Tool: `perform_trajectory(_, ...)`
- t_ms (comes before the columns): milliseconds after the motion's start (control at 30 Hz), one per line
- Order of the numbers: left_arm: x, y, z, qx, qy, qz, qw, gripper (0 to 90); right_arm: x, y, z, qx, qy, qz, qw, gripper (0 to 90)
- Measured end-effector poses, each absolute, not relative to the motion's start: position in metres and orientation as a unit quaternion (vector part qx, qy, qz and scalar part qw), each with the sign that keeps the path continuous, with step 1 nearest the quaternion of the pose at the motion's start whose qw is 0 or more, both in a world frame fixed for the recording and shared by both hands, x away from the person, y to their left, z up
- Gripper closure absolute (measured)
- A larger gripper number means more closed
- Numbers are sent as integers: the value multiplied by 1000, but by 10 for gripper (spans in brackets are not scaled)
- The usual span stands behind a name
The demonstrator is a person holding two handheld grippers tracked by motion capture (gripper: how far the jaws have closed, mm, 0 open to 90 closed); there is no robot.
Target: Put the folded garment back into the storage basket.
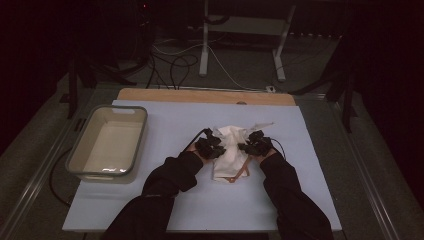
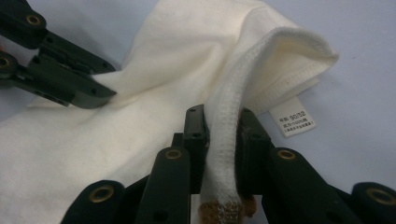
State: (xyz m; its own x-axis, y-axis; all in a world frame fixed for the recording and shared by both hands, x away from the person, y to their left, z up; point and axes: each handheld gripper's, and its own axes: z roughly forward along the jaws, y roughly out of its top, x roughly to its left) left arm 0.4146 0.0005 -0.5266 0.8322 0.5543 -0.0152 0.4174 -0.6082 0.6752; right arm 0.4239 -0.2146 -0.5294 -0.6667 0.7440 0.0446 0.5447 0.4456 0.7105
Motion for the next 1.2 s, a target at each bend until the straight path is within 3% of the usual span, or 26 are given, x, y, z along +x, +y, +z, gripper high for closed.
perform_trajectory(1200, 393, 22, -461, 892, 239, 115, 365, 869, 402, -197, -474, 370, 825, 395, 160, 775)
